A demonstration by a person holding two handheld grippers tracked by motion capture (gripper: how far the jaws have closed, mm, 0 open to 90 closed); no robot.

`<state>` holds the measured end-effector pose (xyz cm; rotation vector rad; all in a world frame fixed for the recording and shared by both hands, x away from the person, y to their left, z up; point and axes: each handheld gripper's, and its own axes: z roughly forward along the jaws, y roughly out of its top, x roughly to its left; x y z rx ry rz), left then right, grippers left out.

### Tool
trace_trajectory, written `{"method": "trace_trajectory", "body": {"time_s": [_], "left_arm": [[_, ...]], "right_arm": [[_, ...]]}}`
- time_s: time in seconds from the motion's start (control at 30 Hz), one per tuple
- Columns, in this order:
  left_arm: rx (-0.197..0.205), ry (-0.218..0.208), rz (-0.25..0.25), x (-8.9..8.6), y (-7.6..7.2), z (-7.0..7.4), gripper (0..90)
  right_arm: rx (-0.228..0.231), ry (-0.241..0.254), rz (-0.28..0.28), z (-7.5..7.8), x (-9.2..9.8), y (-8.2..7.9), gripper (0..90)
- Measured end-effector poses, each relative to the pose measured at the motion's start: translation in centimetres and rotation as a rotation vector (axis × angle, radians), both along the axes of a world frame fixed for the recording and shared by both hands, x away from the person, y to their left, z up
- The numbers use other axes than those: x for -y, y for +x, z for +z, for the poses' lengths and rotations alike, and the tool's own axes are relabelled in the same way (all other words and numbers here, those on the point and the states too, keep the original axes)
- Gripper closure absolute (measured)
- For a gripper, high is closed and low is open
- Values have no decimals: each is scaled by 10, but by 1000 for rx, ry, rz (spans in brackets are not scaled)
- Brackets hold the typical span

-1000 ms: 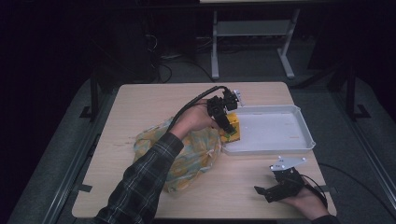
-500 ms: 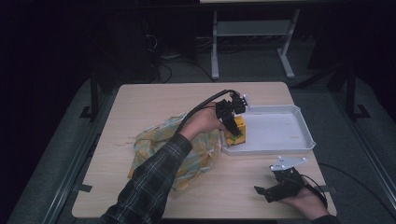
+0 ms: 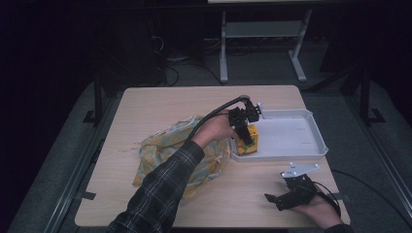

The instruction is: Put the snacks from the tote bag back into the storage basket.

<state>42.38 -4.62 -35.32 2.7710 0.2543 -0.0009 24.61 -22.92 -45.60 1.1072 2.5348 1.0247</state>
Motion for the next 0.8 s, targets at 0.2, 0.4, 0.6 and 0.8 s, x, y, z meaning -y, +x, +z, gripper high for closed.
{"method": "trace_trajectory", "body": {"time_s": [0.2, 0.4, 0.6, 0.8], "left_arm": [[-11, 10, -2, 1, 2, -8, 498], [-18, 29, -9, 3, 4, -15, 498], [-27, 36, -13, 4, 4, -20, 497], [-18, 45, -32, 6, 2, -22, 494]], "right_arm": [[-1, -1, 1, 0, 0, 0, 17], [-3, 3, -3, 0, 0, 0, 17], [-2, 1, -2, 0, 0, 0, 17], [1, 1, -2, 0, 0, 0, 17]]}}
